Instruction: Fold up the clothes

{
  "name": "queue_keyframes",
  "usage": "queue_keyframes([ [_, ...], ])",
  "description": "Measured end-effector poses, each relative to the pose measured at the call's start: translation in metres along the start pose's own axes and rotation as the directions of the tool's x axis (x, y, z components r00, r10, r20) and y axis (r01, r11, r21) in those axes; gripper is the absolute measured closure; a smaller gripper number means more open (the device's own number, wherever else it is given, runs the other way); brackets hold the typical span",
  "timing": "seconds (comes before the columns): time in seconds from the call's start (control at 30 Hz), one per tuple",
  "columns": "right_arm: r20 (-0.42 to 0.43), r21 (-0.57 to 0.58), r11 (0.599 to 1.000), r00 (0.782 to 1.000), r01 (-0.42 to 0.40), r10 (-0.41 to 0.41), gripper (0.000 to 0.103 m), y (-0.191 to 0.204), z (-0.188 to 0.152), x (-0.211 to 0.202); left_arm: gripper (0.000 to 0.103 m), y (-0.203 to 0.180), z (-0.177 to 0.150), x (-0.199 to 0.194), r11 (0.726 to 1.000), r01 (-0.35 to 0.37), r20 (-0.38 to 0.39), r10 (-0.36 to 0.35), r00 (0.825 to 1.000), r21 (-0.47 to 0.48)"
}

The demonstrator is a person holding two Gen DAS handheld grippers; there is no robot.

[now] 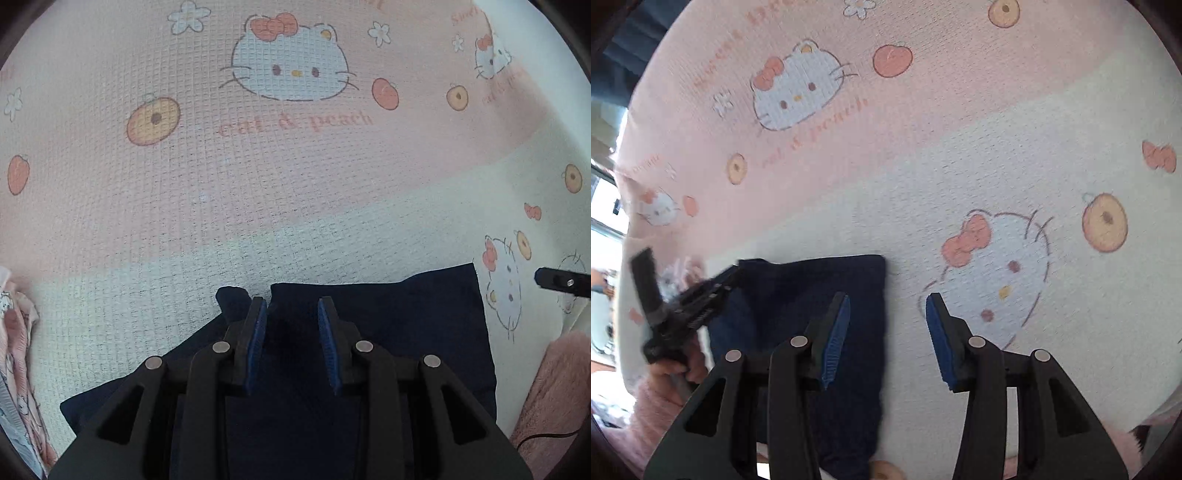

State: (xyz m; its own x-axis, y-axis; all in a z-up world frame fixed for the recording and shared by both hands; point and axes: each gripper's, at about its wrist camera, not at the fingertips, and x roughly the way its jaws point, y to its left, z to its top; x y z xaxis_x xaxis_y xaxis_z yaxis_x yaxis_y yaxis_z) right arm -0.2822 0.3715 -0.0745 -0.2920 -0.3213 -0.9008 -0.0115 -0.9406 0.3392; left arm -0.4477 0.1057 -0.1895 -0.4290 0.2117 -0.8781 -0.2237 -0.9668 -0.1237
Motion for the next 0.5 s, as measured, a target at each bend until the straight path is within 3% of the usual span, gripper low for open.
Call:
queue_keyframes([
  [0.23,0.016,-0.149,0.967,0.979,0.204,-0.204,0.059,0.013,0.004,0.040,0.073,0.005,0.016,0.012,1.000,-0.018,-0.025,0.018,1.000,-0.008],
  [0.33,0.039,-0.210,0.937,0.960,0.279,-0.278,0.071,0.022,0.003,0.056,0.073,0.007,0.023,0.018,1.000,-0.026,-0.035,0.026,0.999,-0.011],
  [0.4,0.050,-0.223,0.919,0.946,0.325,-0.322,0.066,0.021,0.002,0.061,0.073,0.013,0.021,0.012,0.999,-0.034,-0.028,0.034,0.999,-0.030],
  [0.5,0.034,-0.142,0.952,0.963,0.270,-0.268,0.065,0.002,0.000,0.047,0.073,0.031,0.006,-0.016,0.995,-0.051,0.008,0.051,0.999,-0.091],
])
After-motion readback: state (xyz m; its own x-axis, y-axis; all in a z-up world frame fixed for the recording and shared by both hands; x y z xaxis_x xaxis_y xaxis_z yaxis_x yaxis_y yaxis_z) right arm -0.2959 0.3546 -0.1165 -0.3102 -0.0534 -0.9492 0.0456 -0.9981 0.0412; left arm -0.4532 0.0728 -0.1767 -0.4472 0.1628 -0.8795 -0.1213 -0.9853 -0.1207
